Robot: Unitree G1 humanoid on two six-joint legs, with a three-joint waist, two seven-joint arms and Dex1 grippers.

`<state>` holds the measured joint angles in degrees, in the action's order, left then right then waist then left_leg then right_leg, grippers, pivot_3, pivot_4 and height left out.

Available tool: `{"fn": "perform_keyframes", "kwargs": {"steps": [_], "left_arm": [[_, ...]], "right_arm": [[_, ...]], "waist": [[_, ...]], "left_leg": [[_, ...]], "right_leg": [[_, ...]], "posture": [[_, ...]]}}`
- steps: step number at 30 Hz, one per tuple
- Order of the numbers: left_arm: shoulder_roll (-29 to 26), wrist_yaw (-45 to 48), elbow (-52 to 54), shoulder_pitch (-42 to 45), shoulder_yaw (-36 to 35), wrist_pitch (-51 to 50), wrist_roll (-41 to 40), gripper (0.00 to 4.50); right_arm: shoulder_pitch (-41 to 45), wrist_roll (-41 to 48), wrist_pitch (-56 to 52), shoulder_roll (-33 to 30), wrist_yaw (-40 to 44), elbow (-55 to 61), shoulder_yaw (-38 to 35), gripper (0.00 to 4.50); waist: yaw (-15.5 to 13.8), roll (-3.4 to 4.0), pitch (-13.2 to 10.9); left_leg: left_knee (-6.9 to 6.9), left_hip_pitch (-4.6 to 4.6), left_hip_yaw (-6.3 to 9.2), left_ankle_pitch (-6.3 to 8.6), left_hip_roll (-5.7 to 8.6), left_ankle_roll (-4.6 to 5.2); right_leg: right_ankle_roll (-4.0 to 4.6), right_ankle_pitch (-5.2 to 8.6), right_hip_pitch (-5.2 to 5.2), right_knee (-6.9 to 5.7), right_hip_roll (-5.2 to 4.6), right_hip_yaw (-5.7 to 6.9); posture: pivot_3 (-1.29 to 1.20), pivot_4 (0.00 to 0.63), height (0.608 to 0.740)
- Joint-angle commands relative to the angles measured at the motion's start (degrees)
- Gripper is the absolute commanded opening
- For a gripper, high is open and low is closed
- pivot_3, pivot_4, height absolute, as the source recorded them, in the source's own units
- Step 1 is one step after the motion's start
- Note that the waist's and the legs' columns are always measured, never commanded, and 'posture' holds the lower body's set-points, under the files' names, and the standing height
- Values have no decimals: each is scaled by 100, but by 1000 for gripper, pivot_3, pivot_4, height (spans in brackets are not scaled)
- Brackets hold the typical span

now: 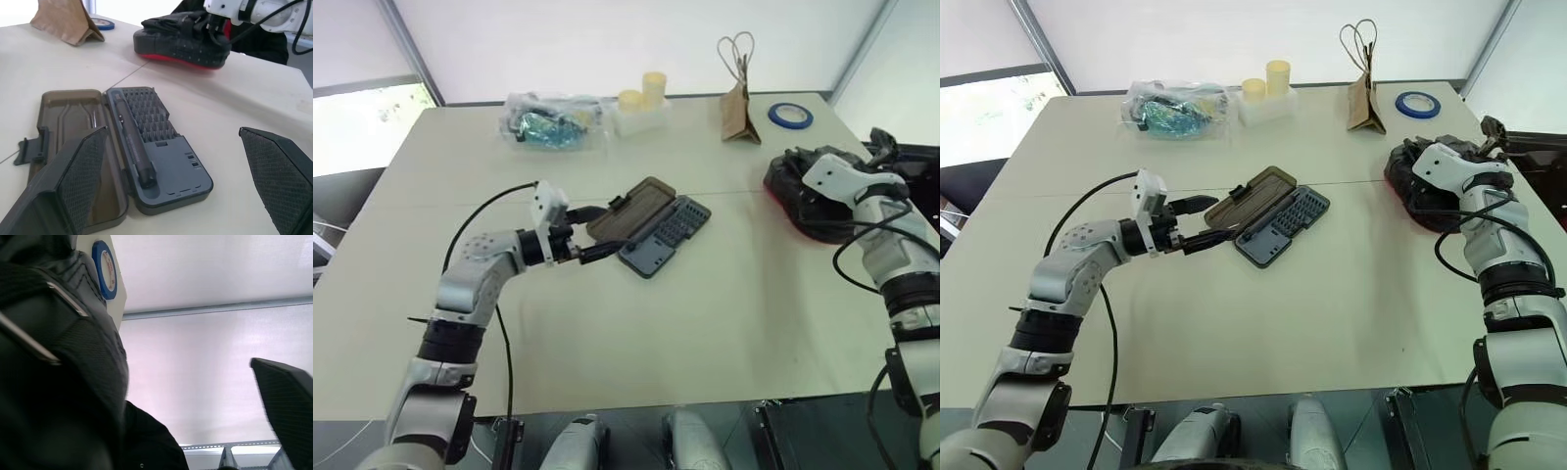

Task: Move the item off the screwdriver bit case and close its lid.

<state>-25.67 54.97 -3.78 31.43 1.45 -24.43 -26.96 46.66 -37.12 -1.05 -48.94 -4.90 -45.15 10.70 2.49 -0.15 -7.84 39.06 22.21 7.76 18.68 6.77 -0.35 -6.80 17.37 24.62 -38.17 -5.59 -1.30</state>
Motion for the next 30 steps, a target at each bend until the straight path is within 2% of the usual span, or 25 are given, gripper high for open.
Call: {"fn": "perform_keyframes", "kwargs": {"steps": [1, 6, 10, 12, 15, 16, 18, 20, 22, 25, 27, 30], "left_arm": [[-50, -1, 186, 49, -134, 31, -58, 4500], [-109, -3, 73, 79, -213, 28, -51, 4500], [-115, -55, -21, 130, -293, -24, -91, 4500], [-79, -98, -90, 171, -332, -38, -110, 4500], [-36, -111, -153, 206, -343, -23, -90, 4500], [-10, -113, -199, 238, -331, -11, -74, 4500], [75, -111, -287, 316, -283, 30, -42, 4500], [120, -99, -307, 342, -246, 79, 6, 4500], [97, -162, -238, 299, -336, 70, -3, 4500], [18, -277, -147, 155, -472, 52, -14, 4500], [-29, -298, -131, 98, -488, 66, 4, 4500], [-33, -322, -215, 144, -527, 34, -33, 4500]], "right_arm": [[35, -42, -244, -304, 223, 525, -121, 4475], [-860, 459, -918, -695, 1356, 2118, -701, 4475], [-1879, 1590, -2086, -753, 3101, 3648, -1490, 4475], [-2163, 2145, -2348, -751, 3590, 3947, -1939, 4475], [-2099, 2367, -2650, -832, 3685, 3806, -2181, 4475], [-1960, 2167, -2431, -1020, 3504, 3487, -2080, 4475], [-939, 1878, -2038, -1248, 2857, 2388, -1900, 4475], [-280, 1941, -2030, -1262, 2801, 1943, -1810, 4475], [-645, 2611, -2698, -1456, 4065, 2749, -1940, 4475], [-1897, 3749, -3635, -1759, 5596, 4459, -2862, 4475], [-2522, 3971, -3691, -1866, 5912, 5097, -3357, 4475], [-2831, 4323, -4295, -1652, 5801, 5679, -3779, 4475]], "waist": [[0, 0, 0], [-22, 1, 1], [-18, 1, 1], [-35, 1, 1], [-34, 1, 1], [-35, 2, 1], [-29, 7, 1], [-30, 25, -2], [-48, 18, 3], [-81, 7, 8], [-106, 11, 6], [-152, 22, 0]], "left_leg": [[0, 0, 0, 0, 0, 0], [4, 1, 3, 0, 0, 0], [3, 4, 3, 0, 0, 0], [5, 6, 7, 0, -1, 1], [10, 7, 2, 0, 2, 1], [11, 6, 2, 0, 2, 1], [14, 6, 1, 0, 3, 1], [12, 7, -14, 0, 6, 1], [5, 7, -11, 0, -1, 1], [6, 7, 6, 0, -25, 0], [7, 12, 5, 0, -24, 1], [8, 20, -9, 4, -5, 7]], "right_leg": [[0, 0, 0, 0, 0, 0], [0, 0, 1, -1, 0, 1], [-1, 0, -2, -3, 0, 3], [-1, 0, -7, -3, 2, 4], [-1, -1, -8, -3, -1, 3], [-1, -1, -8, -4, -1, 3], [-1, -1, -7, -6, -2, 2], [-1, -1, -2, -5, -7, 2], [-1, 0, 4, -3, -6, 3], [-1, -1, 2, -2, 8, 27], [-1, -1, 0, -4, 6, 29], [-1, -1, 4, -2, -6, 16]], "posture": [[0, 150, 740], [0, 150, 740], [0, 150, 740], [0, 150, 740], [0, 150, 740], [0, 150, 740], [0, 150, 740], [0, 150, 740], [0, 150, 740], [0, 150, 740], [0, 150, 740], [0, 150, 740]]}}
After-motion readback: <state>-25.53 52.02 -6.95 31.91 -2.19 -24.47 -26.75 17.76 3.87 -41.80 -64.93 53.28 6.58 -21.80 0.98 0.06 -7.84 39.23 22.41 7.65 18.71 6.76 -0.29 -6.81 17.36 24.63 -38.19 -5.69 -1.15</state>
